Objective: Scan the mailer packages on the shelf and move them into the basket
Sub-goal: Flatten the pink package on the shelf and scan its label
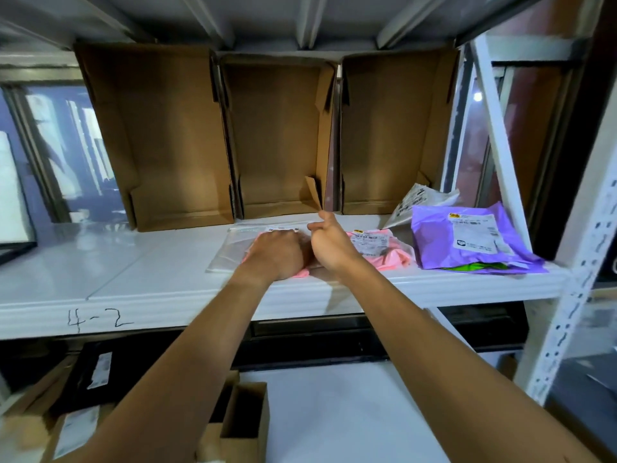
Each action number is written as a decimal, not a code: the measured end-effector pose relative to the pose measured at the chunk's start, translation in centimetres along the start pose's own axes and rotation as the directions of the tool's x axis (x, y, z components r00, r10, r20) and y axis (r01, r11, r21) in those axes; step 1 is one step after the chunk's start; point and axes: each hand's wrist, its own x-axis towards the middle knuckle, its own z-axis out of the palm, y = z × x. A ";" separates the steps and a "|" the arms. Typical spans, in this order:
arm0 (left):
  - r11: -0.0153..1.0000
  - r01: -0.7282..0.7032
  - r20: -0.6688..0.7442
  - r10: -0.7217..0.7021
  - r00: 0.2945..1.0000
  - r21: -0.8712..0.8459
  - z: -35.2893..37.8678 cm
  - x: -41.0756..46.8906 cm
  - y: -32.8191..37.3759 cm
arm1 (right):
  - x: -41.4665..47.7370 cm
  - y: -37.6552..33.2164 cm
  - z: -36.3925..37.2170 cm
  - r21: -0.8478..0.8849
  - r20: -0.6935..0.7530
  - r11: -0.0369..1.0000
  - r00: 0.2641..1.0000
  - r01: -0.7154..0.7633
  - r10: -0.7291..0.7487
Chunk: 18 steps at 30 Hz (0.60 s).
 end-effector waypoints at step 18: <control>0.985 0.154 0.119 -0.144 0.982 -0.083 0.1 0.8 -0.3 | -0.2 -0.1 -0.1 -0.049 0.017 0.999 1.000 0.000 0.000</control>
